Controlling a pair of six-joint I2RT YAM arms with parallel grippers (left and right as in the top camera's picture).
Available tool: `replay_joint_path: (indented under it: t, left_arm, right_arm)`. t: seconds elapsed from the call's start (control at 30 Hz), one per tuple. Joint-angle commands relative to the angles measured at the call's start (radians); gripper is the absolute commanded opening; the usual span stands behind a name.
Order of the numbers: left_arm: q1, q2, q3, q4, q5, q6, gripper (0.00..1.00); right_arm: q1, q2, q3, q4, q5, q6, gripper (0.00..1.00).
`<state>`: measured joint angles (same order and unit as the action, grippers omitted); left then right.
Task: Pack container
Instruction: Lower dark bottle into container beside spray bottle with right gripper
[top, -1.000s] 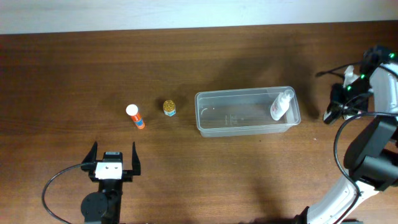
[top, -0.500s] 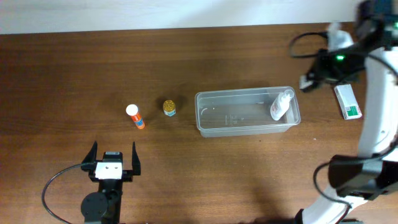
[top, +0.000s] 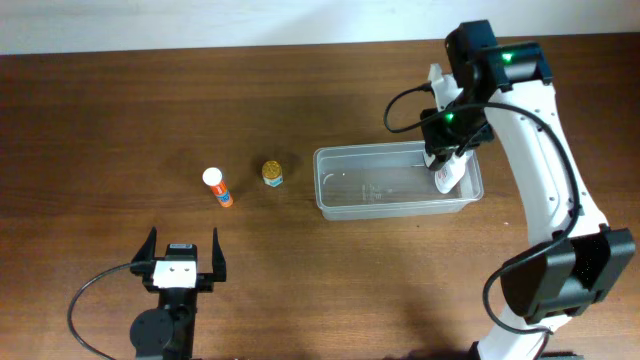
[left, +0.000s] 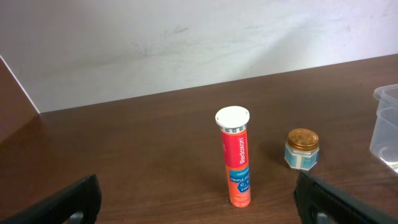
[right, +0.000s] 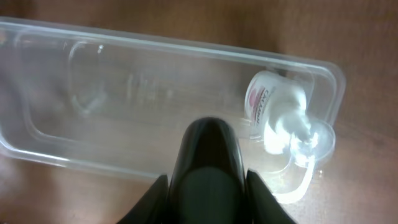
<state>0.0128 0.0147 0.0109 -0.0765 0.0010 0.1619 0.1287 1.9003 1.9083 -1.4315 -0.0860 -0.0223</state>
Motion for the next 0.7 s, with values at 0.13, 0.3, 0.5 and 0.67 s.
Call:
replay_joint_path:
  t: [0.13, 0.3, 0.5, 0.67]
  left_arm:
    - [0.005, -0.007, -0.002, -0.006, 0.011, 0.012, 0.99]
    - [0.005, -0.007, -0.002, -0.006, 0.011, 0.012, 0.99]
    - [0.005, -0.007, -0.002, -0.006, 0.011, 0.012, 0.99]
    - [0.005, -0.007, -0.002, -0.006, 0.011, 0.012, 0.99]
  right_arm:
    - [0.002, -0.013, -0.181, 0.185, 0.007, 0.032, 0.25]
    - [0.003, -0.013, -0.265, 0.257, 0.003, 0.032, 0.26]
    - [0.003, -0.013, -0.389, 0.37, -0.011, 0.037, 0.26]
    - [0.003, -0.011, -0.459, 0.453, -0.011, 0.039, 0.3]
